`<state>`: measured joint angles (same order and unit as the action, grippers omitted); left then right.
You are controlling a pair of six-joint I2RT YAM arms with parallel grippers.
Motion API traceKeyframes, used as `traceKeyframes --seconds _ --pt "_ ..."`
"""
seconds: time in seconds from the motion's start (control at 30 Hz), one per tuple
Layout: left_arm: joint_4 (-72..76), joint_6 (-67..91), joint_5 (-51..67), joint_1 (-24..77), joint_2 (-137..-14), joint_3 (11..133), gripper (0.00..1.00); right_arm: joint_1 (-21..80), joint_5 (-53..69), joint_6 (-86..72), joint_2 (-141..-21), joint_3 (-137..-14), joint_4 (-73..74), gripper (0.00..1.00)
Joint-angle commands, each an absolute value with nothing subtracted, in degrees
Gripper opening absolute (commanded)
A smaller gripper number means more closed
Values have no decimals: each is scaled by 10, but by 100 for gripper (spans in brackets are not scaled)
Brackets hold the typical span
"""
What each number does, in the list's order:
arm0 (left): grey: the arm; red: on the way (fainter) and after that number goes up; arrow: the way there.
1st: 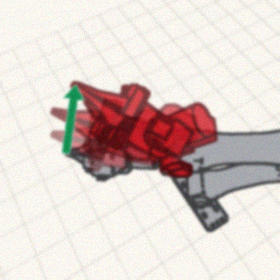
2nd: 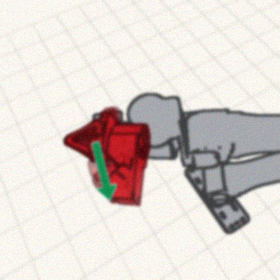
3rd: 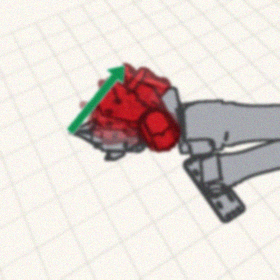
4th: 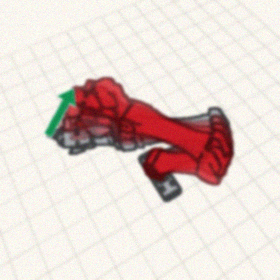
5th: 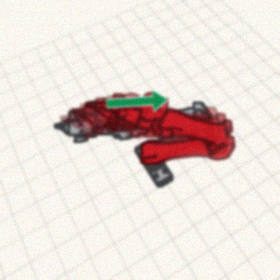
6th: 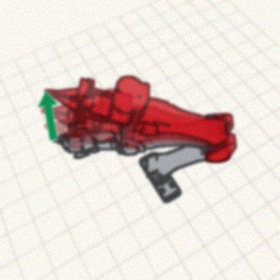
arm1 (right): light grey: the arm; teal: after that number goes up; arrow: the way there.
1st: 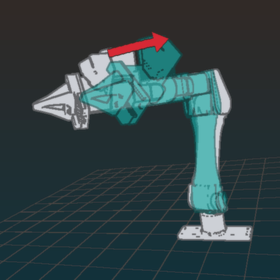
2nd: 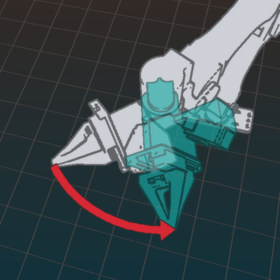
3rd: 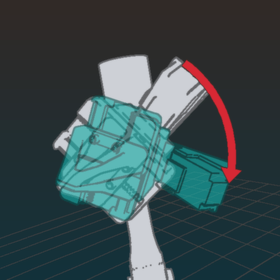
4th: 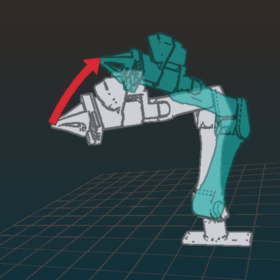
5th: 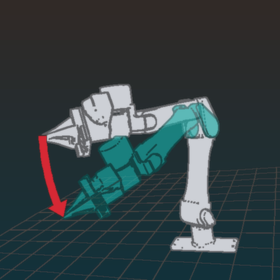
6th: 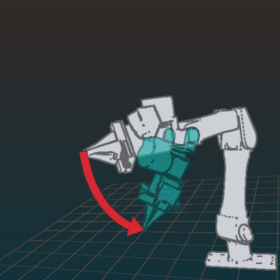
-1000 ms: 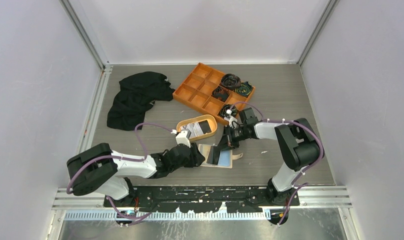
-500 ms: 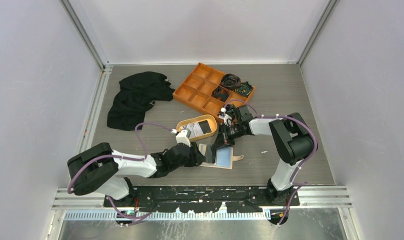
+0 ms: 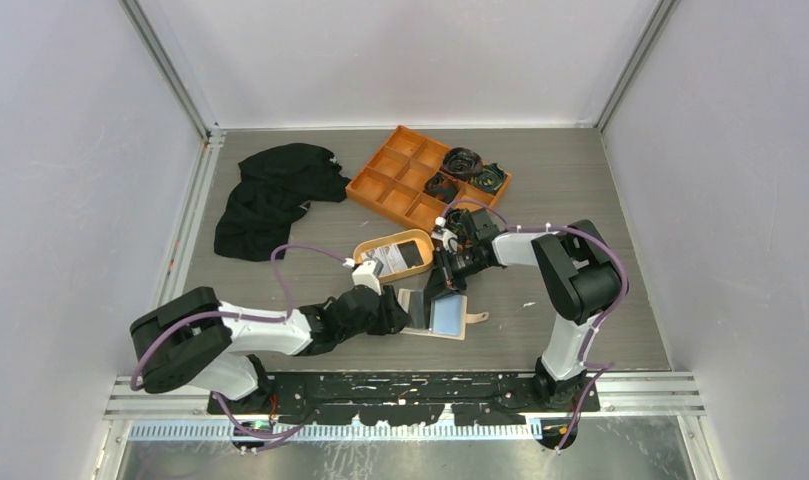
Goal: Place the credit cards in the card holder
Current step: Insert the credit card into the card holder.
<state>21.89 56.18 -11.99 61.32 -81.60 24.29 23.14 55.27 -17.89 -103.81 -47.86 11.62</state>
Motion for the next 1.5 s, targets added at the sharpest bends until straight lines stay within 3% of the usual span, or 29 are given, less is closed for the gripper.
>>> traceKeyframes --seconds 0.0,0.13,0.23,0.5,0.8,1.2,1.47 --pt "108 534 -130 629 -744 275 48 238 540 -157 -1046 -495 135 12" --pt "-15 520 -209 675 -679 322 48 238 541 -156 -1050 -499 138 12" --pt "-25 511 -221 698 -680 353 46 238 544 -157 -1063 -506 140 12" --pt "-78 474 -286 756 -819 490 37 238 547 -156 -1071 -510 146 12" --pt "-114 415 -282 760 -955 610 35 238 543 -152 -1072 -512 152 13" --pt "-148 413 -269 742 -1043 677 39 238 538 -141 -1074 -518 167 15" --pt "-174 449 -291 732 -1032 659 41 238 536 -131 -1075 -524 181 25"
